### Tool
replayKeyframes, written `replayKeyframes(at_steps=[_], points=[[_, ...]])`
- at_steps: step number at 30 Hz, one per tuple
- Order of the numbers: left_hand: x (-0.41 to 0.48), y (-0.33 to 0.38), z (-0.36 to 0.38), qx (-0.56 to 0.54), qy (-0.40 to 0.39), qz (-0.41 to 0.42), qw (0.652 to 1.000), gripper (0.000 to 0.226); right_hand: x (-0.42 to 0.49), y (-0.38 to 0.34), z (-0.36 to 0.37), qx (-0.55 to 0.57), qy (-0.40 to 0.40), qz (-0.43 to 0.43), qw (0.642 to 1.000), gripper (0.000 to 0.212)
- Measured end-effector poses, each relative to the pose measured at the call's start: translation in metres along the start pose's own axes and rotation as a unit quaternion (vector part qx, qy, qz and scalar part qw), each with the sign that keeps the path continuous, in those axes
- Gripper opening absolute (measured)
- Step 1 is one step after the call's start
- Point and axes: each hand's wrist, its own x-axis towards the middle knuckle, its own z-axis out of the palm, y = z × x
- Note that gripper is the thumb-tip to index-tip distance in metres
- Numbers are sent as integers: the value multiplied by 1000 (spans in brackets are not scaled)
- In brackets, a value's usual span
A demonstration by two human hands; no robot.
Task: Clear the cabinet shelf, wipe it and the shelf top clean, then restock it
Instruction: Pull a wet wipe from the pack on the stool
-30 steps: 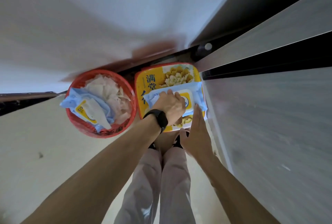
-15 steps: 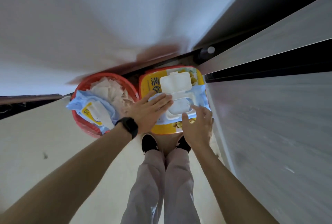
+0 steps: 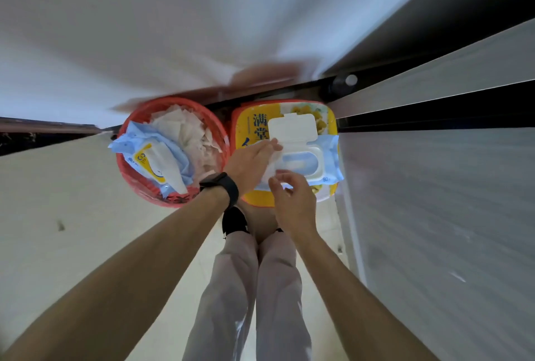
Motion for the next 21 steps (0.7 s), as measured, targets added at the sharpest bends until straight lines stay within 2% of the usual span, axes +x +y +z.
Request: replayKeyframes(at_steps=[1,4,7,10,14,18,21], points=[[1,2,-2,6,5,-11,1000,35,-2,4,2,-14,-7,2,1000,15],[2,3,-6,185,-25,53,981,28,1,7,-4,14,1,39,999,5],[3,-2,-9,300,-33,108,947,29,10,5,-17,41,80,57,994,8],[1,-12,-5,351,-11,154,923,56,26,1,-31,-101,111,-4,989,8],[-7,-17,9,357,-14,146,922,57,53,8,-36,-344,69,-101,931,18],[-11,-13,17,358,5,128,925,51,59,14,-41,-440,17,-212,873,10],[-14,-11,19,384,4,117,916,55,59,13,-44,-462,0,-222,859,7]])
